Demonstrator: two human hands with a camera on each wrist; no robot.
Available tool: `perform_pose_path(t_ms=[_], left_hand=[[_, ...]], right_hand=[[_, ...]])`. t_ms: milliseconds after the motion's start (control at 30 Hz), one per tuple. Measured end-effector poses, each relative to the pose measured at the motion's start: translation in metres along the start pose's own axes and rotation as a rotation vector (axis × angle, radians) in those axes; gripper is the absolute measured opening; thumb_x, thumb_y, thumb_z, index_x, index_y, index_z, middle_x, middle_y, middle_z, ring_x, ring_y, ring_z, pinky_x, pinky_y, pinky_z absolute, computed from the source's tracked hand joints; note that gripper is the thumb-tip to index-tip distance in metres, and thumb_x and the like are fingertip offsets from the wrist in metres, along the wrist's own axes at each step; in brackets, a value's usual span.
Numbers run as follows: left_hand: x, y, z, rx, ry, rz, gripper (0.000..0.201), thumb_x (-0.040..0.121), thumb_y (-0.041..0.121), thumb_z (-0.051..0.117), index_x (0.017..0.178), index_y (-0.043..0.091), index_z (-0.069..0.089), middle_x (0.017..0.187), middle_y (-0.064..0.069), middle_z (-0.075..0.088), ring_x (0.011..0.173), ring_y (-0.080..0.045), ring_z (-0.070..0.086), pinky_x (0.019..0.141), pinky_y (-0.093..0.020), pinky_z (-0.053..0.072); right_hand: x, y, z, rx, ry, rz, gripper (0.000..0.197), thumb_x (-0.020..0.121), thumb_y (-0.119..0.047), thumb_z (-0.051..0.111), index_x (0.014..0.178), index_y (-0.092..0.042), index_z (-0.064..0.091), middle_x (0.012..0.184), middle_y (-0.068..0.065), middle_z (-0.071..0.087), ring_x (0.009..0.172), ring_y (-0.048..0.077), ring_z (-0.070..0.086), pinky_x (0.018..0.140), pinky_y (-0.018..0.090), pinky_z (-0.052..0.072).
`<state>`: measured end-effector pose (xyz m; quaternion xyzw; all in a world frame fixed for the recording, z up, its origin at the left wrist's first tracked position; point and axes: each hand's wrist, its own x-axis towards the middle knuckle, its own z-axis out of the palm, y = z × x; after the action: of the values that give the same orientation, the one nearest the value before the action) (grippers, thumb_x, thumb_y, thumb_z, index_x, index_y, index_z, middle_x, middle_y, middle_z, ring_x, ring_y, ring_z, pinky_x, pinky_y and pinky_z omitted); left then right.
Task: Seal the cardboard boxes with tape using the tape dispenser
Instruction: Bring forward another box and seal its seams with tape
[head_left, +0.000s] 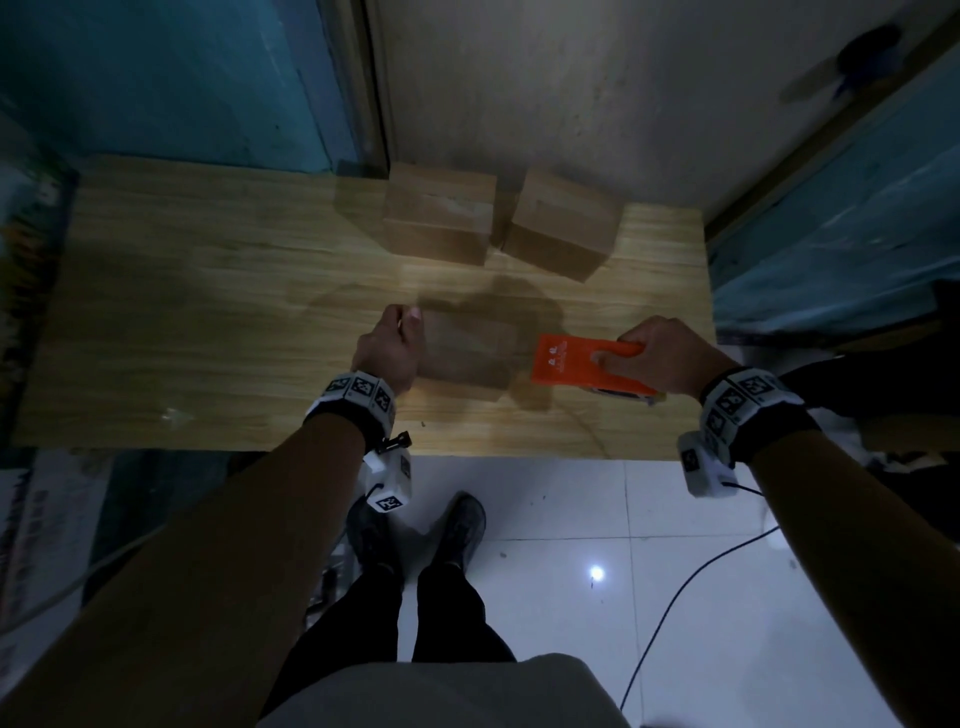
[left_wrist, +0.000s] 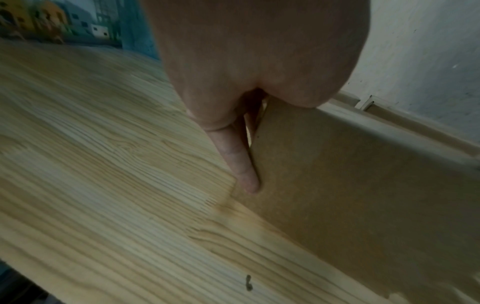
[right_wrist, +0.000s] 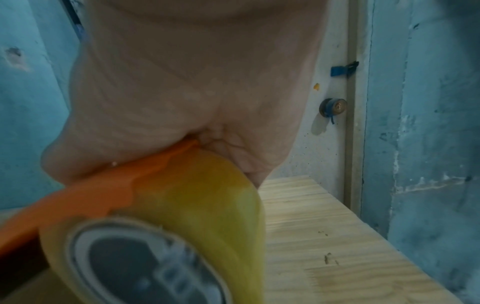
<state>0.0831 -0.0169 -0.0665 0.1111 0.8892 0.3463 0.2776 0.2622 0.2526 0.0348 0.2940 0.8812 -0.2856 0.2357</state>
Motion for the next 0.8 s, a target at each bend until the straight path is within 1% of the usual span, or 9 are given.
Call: perform_pose_path(t_ms=[100,200,300,400,500,567,633,700,800], left_hand=[[-0.001,0.001,-0.001,-0.011,-0.006,-0.002,0.045,0.096,0.063,0.025,0.112,0.028,0.048,0.082,-0.008,0.061,0.074,-0.032,0.067,0.065,-0.049,0.060],[-0.001,0.001,-0.001,-0.005,-0.009,0.008,0.047,0.096,0.063,0.025,0.115,0.027,0.048,0.084,-0.010,0.061,0.076,-0.034,0.068,0.065,-0.050,0.060],[-0.001,0.000,0.000,-0.010,-0.003,0.012,0.049,0.094,0.066,0.024,0.114,0.028,0.047,0.089,-0.013,0.063,0.079,-0.035,0.067,0.066,-0.051,0.060],[-0.002,0.000,0.000,-0.007,0.003,0.019,0.049,0.093,0.067,0.023,0.111,0.028,0.047,0.086,-0.013,0.062,0.080,-0.036,0.067,0.068,-0.051,0.060],[-0.003,0.000,0.001,0.000,0.016,0.022,0.050,0.090,0.071,0.022,0.108,0.031,0.046,0.087,-0.013,0.062,0.080,-0.037,0.067,0.069,-0.051,0.059],[-0.002,0.000,0.001,0.008,0.017,0.018,0.048,0.091,0.070,0.023,0.107,0.032,0.046,0.087,-0.012,0.062,0.080,-0.037,0.067,0.069,-0.051,0.060],[-0.003,0.002,0.000,0.005,0.012,0.009,0.045,0.094,0.066,0.024,0.109,0.030,0.047,0.084,-0.010,0.060,0.077,-0.036,0.067,0.067,-0.051,0.060],[-0.003,0.004,-0.001,0.006,0.011,0.014,0.045,0.098,0.058,0.026,0.114,0.024,0.049,0.077,-0.005,0.058,0.068,-0.030,0.066,0.067,-0.048,0.060],[-0.004,0.005,-0.002,0.017,0.010,0.037,0.046,0.101,0.053,0.026,0.118,0.018,0.050,0.071,-0.003,0.058,0.061,-0.028,0.066,0.065,-0.045,0.060]], right_hand=[[0.002,-0.004,-0.003,-0.037,-0.034,-0.002,0.041,0.088,-0.050,0.066,0.070,-0.014,0.073,0.058,0.003,0.070,0.051,0.015,0.068,0.058,0.031,0.057],[0.005,-0.011,-0.005,-0.101,-0.044,0.012,0.039,0.084,-0.048,0.065,0.071,-0.012,0.074,0.059,0.003,0.070,0.052,0.015,0.067,0.061,0.034,0.059],[0.008,-0.015,-0.006,-0.173,0.001,0.009,0.050,0.080,-0.059,0.063,0.064,-0.012,0.072,0.055,0.002,0.068,0.057,0.019,0.069,0.061,0.033,0.057],[0.010,-0.015,-0.005,-0.200,0.017,-0.005,0.062,0.083,-0.070,0.059,0.063,-0.013,0.071,0.053,0.002,0.066,0.054,0.016,0.067,0.063,0.032,0.056],[0.012,-0.015,-0.002,-0.208,0.008,-0.010,0.065,0.082,-0.074,0.058,0.063,-0.013,0.072,0.054,0.003,0.067,0.056,0.017,0.067,0.069,0.037,0.059],[0.013,-0.014,-0.002,-0.205,0.013,-0.012,0.066,0.080,-0.075,0.059,0.061,-0.012,0.071,0.053,0.005,0.067,0.057,0.018,0.068,0.070,0.039,0.059],[0.014,-0.014,-0.001,-0.201,0.020,-0.018,0.066,0.080,-0.074,0.060,0.060,-0.012,0.070,0.052,0.005,0.066,0.055,0.019,0.068,0.070,0.040,0.060],[0.016,-0.014,-0.001,-0.209,0.017,-0.018,0.065,0.079,-0.074,0.060,0.059,-0.013,0.068,0.053,0.004,0.065,0.056,0.020,0.067,0.071,0.041,0.060],[0.019,-0.016,0.002,-0.242,0.017,-0.004,0.062,0.077,-0.077,0.059,0.060,-0.018,0.059,0.056,0.001,0.062,0.061,0.019,0.065,0.073,0.040,0.058]])
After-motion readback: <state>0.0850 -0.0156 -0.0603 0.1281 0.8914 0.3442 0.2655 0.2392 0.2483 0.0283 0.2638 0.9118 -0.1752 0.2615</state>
